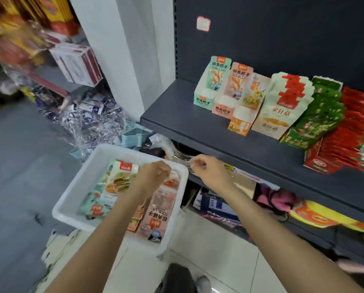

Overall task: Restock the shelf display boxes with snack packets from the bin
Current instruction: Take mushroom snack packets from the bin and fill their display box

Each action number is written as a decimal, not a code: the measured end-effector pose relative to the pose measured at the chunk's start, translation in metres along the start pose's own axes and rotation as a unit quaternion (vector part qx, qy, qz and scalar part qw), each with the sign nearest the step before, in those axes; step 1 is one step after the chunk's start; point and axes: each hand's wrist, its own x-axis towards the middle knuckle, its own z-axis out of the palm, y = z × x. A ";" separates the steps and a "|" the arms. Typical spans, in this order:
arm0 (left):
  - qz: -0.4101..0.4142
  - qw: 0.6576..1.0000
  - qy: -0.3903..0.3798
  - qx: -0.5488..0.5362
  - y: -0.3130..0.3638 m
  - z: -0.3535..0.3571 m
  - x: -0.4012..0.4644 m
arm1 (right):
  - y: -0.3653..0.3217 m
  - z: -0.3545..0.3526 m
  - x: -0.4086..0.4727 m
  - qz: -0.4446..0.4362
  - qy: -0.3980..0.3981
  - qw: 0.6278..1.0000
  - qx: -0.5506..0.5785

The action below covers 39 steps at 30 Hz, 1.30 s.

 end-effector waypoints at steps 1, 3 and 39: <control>-0.012 1.000 -0.010 0.003 -0.018 -0.005 -0.009 | -0.007 0.014 0.000 -0.002 -0.009 1.000 0.004; -0.040 0.999 -0.013 0.010 -0.055 -0.018 -0.021 | -0.022 0.044 0.003 -0.005 -0.028 1.000 0.010; -0.140 0.978 -0.063 -0.140 -0.241 -0.078 0.026 | -0.051 0.239 0.055 0.139 -0.169 0.958 -0.184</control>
